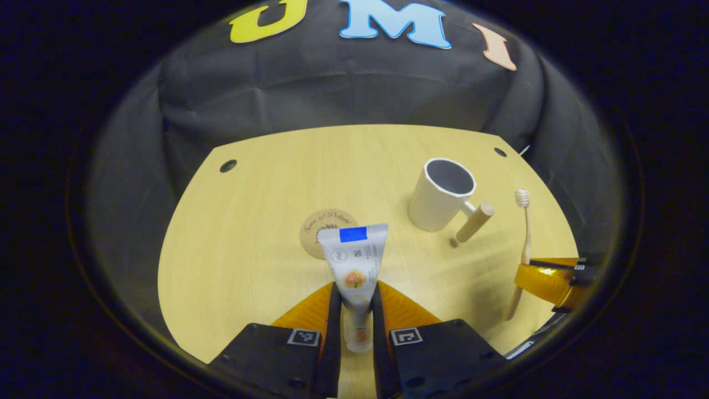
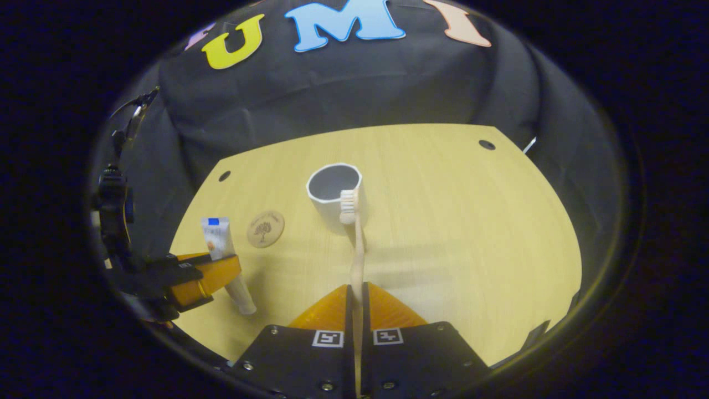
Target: Put the toothbrush and toothpaste on the desktop into the cup, then pick up the cup and place it on the coaster on the desktop.
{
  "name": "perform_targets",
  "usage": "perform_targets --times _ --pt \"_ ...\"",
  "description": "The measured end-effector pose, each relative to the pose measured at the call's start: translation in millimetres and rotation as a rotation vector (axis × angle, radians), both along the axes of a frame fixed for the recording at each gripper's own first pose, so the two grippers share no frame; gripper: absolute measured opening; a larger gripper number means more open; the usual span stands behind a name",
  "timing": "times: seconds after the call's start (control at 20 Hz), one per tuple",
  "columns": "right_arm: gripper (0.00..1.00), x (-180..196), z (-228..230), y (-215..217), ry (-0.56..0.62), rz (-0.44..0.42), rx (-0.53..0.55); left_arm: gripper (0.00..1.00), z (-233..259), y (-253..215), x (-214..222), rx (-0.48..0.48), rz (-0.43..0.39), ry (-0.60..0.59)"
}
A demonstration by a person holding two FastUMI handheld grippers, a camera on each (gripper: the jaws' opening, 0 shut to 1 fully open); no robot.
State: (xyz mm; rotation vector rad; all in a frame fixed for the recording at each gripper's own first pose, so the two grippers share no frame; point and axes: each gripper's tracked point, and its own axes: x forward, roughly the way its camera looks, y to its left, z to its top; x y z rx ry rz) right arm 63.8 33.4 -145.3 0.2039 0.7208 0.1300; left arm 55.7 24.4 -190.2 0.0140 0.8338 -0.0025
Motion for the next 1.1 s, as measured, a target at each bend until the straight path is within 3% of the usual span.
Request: perform_targets --times 0.55,1.1 --pt "0.05 64.7 62.5 -5.5 -0.252 -0.002 -0.083 0.32 50.8 -6.0 50.6 -0.049 0.018 -0.177" --pt "0.05 121.7 119.7 9.6 -0.533 0.047 -0.033 0.31 97.2 -5.2 70.8 -0.068 0.023 -0.317"
